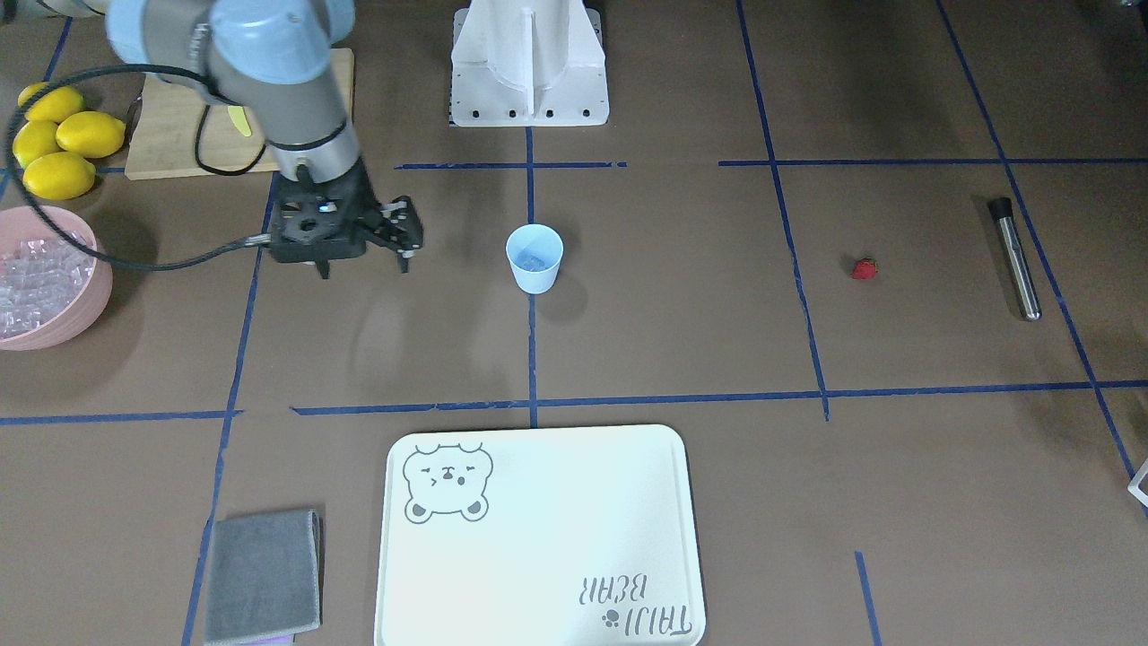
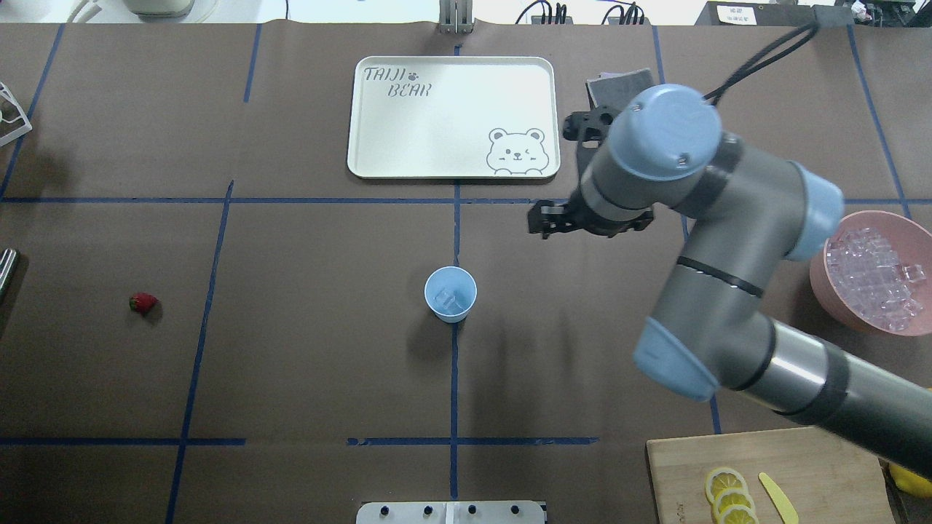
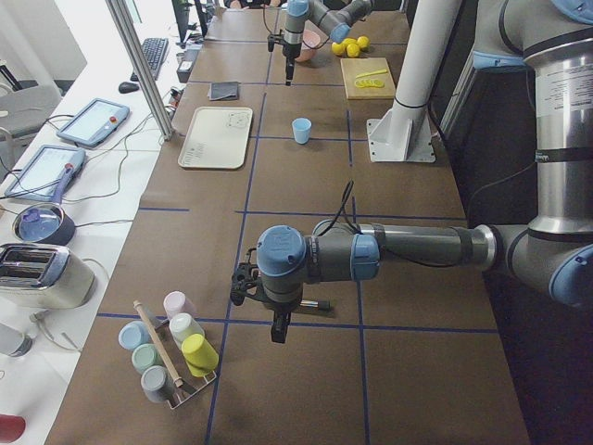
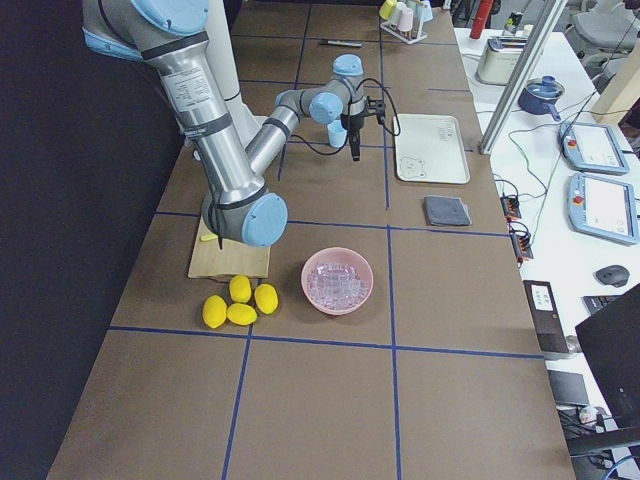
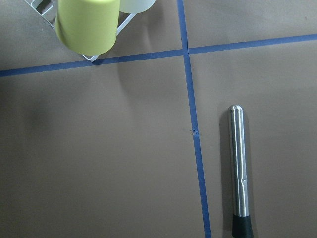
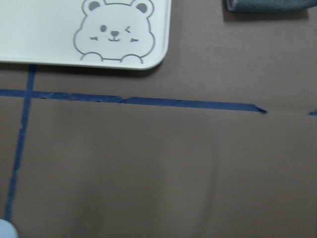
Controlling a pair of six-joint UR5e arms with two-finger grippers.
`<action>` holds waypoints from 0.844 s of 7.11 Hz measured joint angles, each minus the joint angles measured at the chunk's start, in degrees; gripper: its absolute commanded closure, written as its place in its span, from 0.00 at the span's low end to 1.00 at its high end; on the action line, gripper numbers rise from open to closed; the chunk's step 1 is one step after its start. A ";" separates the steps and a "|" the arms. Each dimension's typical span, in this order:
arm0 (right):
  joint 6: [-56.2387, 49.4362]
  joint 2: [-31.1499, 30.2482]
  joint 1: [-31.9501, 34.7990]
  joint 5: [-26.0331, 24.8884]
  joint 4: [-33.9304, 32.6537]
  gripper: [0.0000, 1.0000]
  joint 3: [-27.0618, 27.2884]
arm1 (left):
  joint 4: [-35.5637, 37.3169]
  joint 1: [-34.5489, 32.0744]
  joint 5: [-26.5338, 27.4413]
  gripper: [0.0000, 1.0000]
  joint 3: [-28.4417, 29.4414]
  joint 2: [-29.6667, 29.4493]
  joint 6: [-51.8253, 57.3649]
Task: Mash ice and strawberries in cup
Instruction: 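Return the right gripper to the pink bowl, then grasp a third ice cube from the pink bowl with the right gripper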
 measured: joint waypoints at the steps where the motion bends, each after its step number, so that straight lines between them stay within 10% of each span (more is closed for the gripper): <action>1: -8.50 -7.00 5.15 3.25 0.65 0.01 2.66 | 0.00 0.00 0.00 0.00 -0.04 0.00 0.00; 6: -36.81 -30.51 23.40 14.58 19.70 0.01 -3.94 | 0.05 0.00 0.00 0.00 -0.35 0.09 0.00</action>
